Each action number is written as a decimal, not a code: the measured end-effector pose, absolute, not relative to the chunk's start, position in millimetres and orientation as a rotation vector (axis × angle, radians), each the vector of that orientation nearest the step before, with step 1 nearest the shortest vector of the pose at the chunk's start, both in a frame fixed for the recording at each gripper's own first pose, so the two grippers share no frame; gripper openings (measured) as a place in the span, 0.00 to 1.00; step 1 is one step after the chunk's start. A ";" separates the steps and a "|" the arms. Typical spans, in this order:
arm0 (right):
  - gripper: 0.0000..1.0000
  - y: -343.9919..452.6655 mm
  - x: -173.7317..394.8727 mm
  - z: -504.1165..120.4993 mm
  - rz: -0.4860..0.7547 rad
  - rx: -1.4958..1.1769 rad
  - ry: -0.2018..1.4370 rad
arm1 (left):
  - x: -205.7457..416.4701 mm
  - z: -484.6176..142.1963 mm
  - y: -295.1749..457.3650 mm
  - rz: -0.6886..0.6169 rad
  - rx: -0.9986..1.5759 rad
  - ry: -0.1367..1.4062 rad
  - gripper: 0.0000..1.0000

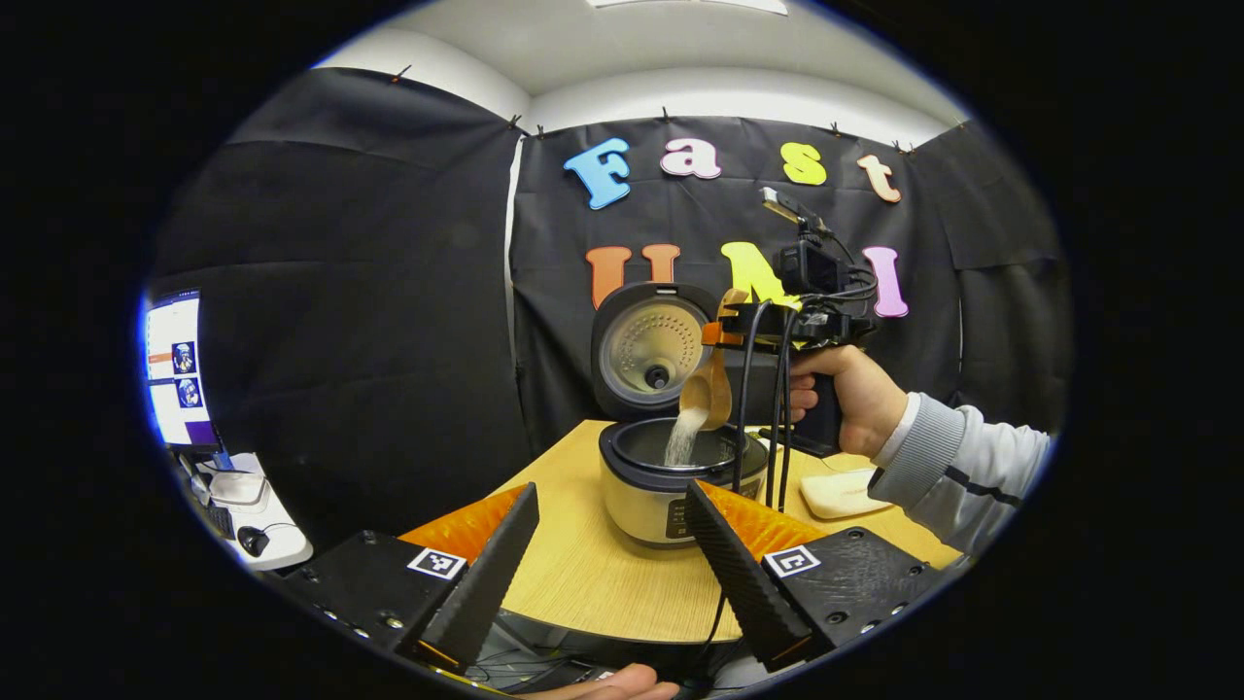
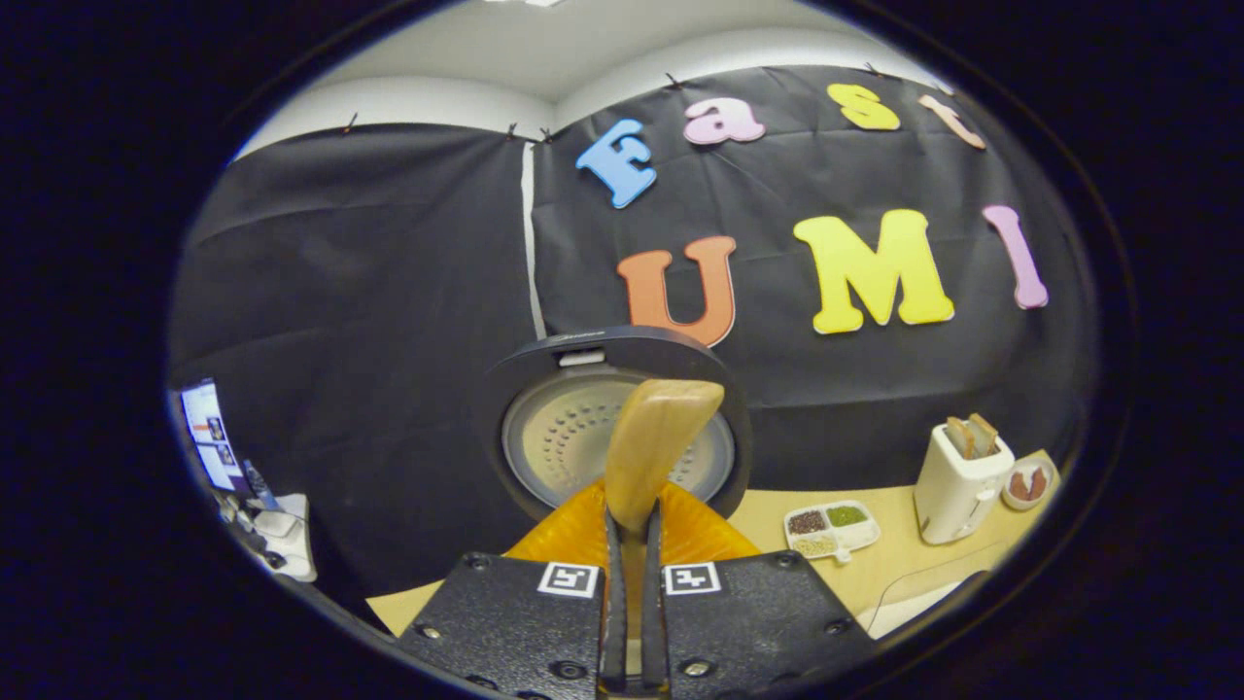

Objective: Close the left gripper, press the button to open the rice cooker; take a wooden spoon from the chopstick holder with the right hand, scoop a spoonful of rice and pour it into the rice cooker, then put the wooden spoon back into the chopstick holder.

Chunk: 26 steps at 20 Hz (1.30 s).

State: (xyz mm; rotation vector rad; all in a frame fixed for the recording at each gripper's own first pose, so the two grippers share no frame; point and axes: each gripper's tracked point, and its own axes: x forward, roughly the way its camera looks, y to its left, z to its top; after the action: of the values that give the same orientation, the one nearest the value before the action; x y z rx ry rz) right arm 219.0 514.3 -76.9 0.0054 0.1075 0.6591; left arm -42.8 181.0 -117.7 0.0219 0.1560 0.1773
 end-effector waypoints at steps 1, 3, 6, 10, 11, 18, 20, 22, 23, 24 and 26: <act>0.11 515.7 217.4 -76.5 0.660 -0.041 0.090 | -44.5 -118.3 180.9 0.182 0.023 0.159 0.96; 0.11 515.2 213.1 -78.9 0.652 -0.145 0.057 | -45.9 -119.2 182.6 0.186 0.025 0.161 0.96; 0.11 511.9 205.9 -79.0 0.628 -0.298 -0.012 | -45.9 -117.1 181.0 0.185 0.022 0.160 0.96; 0.11 507.9 210.1 -83.1 0.623 -0.346 -0.029 | -46.6 -118.5 179.3 0.183 0.019 0.162 0.96; 0.11 505.7 209.7 -81.8 0.618 -0.338 -0.030 | -46.7 -118.3 178.3 0.180 0.017 0.163 0.96; 0.11 420.9 209.9 -49.1 0.541 -0.264 -0.033 | -34.2 -116.4 157.7 0.154 0.008 0.162 0.96; 0.11 388.0 216.3 -42.9 0.510 -0.236 -0.025 | -30.7 -117.4 145.9 0.132 0.012 0.167 0.96; 0.11 356.4 221.4 -40.1 0.489 -0.190 -0.002 | -27.9 -113.6 139.2 0.125 0.033 0.155 0.96; 0.11 339.1 225.5 -40.5 0.470 -0.170 0.013 | -26.7 -111.5 137.1 0.122 0.041 0.149 0.96; 0.11 322.6 228.2 -39.0 0.452 -0.155 0.020 | -24.9 -109.9 133.4 0.118 0.044 0.147 0.96; 0.12 288.3 232.5 -31.4 0.409 -0.124 0.012 | -20.4 -107.9 127.3 0.109 0.036 0.141 0.96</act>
State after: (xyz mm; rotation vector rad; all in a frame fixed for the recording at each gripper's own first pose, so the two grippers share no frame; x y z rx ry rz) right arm 232.5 288.3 -31.4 -0.1243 0.0121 0.4089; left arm -20.4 127.3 -107.9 0.0363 0.1406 0.1088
